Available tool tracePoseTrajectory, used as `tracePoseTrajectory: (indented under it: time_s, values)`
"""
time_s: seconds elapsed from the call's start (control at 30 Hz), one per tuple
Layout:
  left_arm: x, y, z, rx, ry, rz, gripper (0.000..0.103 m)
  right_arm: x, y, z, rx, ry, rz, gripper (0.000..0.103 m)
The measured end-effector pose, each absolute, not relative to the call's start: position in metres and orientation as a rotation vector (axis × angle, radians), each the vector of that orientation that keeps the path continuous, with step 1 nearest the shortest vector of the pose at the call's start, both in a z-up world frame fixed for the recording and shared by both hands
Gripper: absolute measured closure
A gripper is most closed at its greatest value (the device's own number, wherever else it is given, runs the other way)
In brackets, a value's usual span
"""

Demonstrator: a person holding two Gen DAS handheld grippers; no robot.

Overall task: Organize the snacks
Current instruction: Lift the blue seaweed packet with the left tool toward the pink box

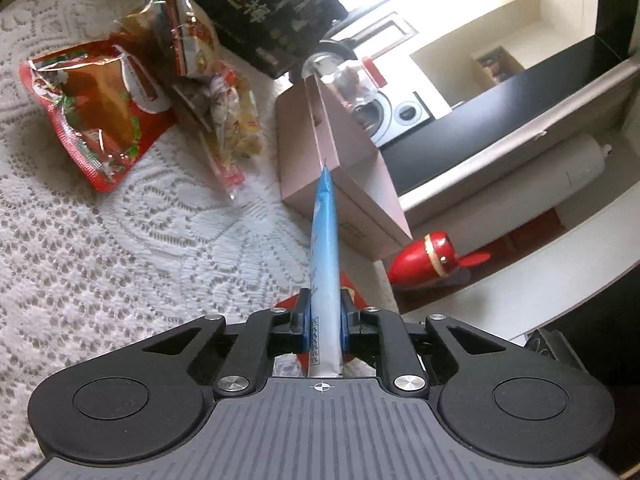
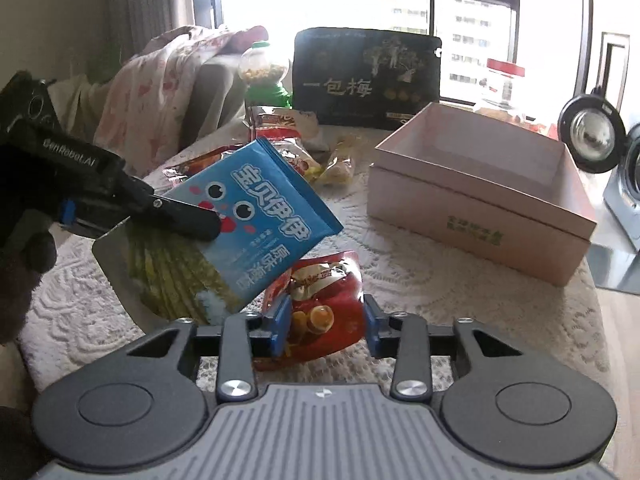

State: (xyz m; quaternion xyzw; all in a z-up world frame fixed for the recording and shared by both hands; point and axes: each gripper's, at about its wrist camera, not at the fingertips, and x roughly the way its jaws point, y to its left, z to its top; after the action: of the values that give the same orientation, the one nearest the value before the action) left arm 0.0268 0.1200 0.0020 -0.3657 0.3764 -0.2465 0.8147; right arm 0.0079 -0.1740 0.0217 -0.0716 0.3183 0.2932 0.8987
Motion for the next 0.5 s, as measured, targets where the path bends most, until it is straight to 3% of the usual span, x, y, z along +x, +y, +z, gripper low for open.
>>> tracePoseTrajectory:
  time_s: [0.13, 0.23, 0.5]
  values:
    - [0.021, 0.122, 0.003, -0.765, 0.79, -0.478, 0.087, 0.002, -0.171, 0.019, -0.179, 0.655, 0.618, 0.064]
    - [0.015, 0.132, 0.002, -0.754, 0.772, -0.412, 0.087, 0.003, -0.165, 0.014, -0.194, 0.683, 0.636, 0.039]
    - [0.006, 0.15, -0.008, -0.769, 0.77, -0.338, 0.086, 0.003, -0.152, 0.015, -0.243, 0.604, 0.52, 0.034]
